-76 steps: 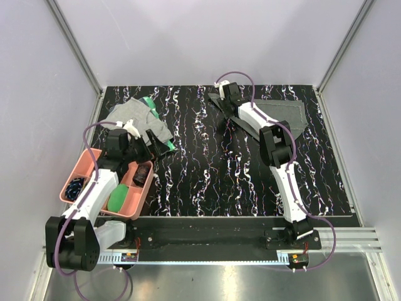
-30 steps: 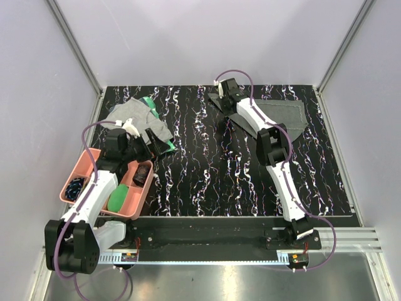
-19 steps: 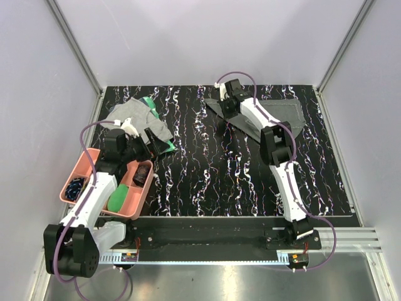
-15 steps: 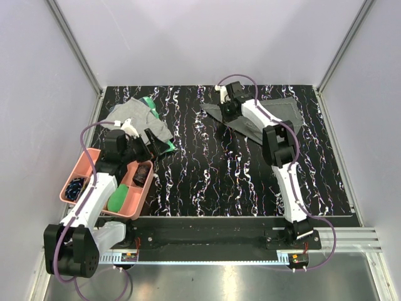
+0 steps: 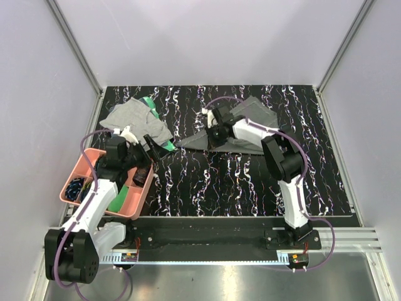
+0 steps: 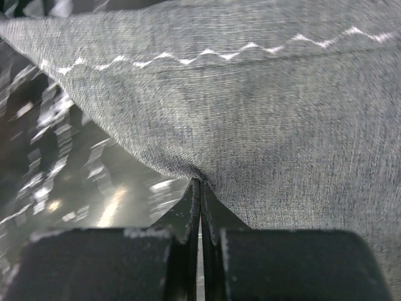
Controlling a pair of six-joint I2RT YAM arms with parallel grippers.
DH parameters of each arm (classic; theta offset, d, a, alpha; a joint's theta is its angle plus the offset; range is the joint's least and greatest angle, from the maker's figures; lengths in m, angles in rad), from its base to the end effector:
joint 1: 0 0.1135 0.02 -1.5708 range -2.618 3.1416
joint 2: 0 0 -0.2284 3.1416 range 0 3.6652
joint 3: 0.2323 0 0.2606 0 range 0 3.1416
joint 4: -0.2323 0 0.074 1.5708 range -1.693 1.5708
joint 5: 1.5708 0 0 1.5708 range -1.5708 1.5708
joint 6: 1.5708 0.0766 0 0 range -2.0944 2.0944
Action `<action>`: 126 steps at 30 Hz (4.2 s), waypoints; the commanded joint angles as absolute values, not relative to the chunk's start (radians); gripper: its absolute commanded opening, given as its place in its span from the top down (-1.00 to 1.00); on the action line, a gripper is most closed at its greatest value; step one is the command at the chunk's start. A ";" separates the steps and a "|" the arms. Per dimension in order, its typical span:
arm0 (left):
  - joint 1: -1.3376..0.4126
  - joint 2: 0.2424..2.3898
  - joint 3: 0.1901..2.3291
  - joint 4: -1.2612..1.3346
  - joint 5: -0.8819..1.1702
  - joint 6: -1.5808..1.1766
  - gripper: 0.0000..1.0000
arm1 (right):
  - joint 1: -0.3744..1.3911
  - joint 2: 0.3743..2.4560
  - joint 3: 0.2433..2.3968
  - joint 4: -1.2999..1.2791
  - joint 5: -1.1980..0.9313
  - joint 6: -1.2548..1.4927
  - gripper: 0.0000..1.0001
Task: Fold the napkin, place the utensils inside, and roll it up
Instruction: Fold the napkin
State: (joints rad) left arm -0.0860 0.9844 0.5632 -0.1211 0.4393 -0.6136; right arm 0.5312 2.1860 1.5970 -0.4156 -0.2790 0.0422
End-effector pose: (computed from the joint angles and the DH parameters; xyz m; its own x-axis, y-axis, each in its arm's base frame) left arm 0.2685 -0.0559 0.1808 -0.6742 -0.4649 -0.5739 0.0642 0.7372 -0.6727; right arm 0.3990 0.2589 0.0844 -0.7529 -0.3953 -0.5261 -0.5831 0.7714 0.2548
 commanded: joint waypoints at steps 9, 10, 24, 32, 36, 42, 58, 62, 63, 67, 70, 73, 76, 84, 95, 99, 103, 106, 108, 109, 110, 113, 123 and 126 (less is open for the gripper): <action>-0.136 1.026 0.497 -0.014 0.322 -0.657 -0.92 | 0.670 1.923 1.433 -0.411 -0.360 0.190 0.26; -0.146 1.037 0.499 -0.011 0.313 -0.657 -0.91 | 0.670 1.890 1.425 -0.410 -0.359 0.192 0.12; -0.244 1.296 0.520 0.109 0.210 -0.687 -0.74 | 0.482 1.672 1.267 -0.407 -0.153 0.230 -0.17; -0.253 1.361 0.511 0.121 0.163 -0.699 -0.66 | 0.468 1.739 1.233 -0.344 -0.238 0.248 -0.16; -0.255 1.367 0.502 0.115 0.150 -0.698 -0.66 | 0.468 1.756 1.192 -0.295 -0.261 0.270 -0.15; -0.255 1.390 0.509 0.114 0.156 -0.692 -0.66 | 0.468 1.810 1.183 -0.270 -0.264 0.268 -0.13; -0.287 1.460 0.520 0.078 0.095 -0.719 -0.44 | 0.468 1.780 1.197 -0.259 -0.301 0.259 -0.15; -0.293 1.491 0.538 0.081 0.086 -0.729 -0.31 | 0.468 1.755 1.187 -0.259 -0.311 0.256 -0.16; -0.295 1.497 0.541 0.080 0.084 -0.730 -0.27 | 0.468 1.747 1.186 -0.261 -0.311 0.256 -0.16; -0.299 1.506 0.540 0.081 0.069 -0.735 -0.13 | 0.468 1.726 1.178 -0.259 -0.316 0.261 -0.17; -0.302 1.514 0.537 0.090 0.058 -0.735 -0.04 | 0.468 1.713 1.172 -0.259 -0.319 0.261 -0.18; -0.304 1.528 0.537 0.100 0.064 -0.735 0.07 | 0.468 1.703 1.169 -0.261 -0.321 0.264 -0.18; -0.304 1.535 0.531 0.109 0.072 -0.733 0.25 | 0.468 1.694 1.166 -0.259 -0.321 0.267 -0.18; -0.311 1.549 0.535 0.129 0.087 -0.724 0.53 | 0.468 1.686 1.160 -0.261 -0.321 0.268 -0.19; -0.321 1.504 0.566 0.149 0.129 -0.692 1.00 | 0.468 1.689 1.167 -0.261 -0.302 0.276 -0.19; -0.324 1.448 0.592 0.120 0.137 -0.689 1.00 | 0.469 1.739 1.180 -0.249 -0.322 0.284 -0.12; -0.330 1.393 0.635 0.092 0.140 -0.684 1.00 | 0.472 1.798 1.184 -0.229 -0.337 0.287 0.04; -0.334 1.371 0.667 0.069 0.144 -0.677 1.00 | 0.482 1.833 1.193 -0.221 -0.334 0.287 0.16; -0.339 1.365 0.681 0.058 0.144 -0.673 1.00 | 0.483 1.842 1.200 -0.221 -0.327 0.290 0.19; -0.342 1.359 0.693 0.055 0.147 -0.672 1.00 | 0.483 1.848 1.200 -0.221 -0.325 0.291 0.19; -0.344 1.358 0.699 0.051 0.152 -0.669 1.00 | 0.483 1.847 1.201 -0.221 -0.328 0.293 0.19; -0.363 1.359 0.735 0.051 0.164 -0.658 1.00 | 0.483 1.825 1.197 -0.221 -0.350 0.291 0.16; -0.488 1.460 0.997 0.052 0.181 -0.626 1.00 | 0.466 1.646 1.190 -0.265 -0.247 0.317 -0.12; -0.531 1.517 1.086 0.051 0.186 -0.611 1.00 | 0.434 1.585 1.170 -0.282 -0.166 0.331 -0.20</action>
State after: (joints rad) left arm -0.4866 1.4544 0.9646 0.0128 0.1589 -0.6456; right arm 0.4667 1.6970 1.1591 -0.2642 -0.2829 0.3038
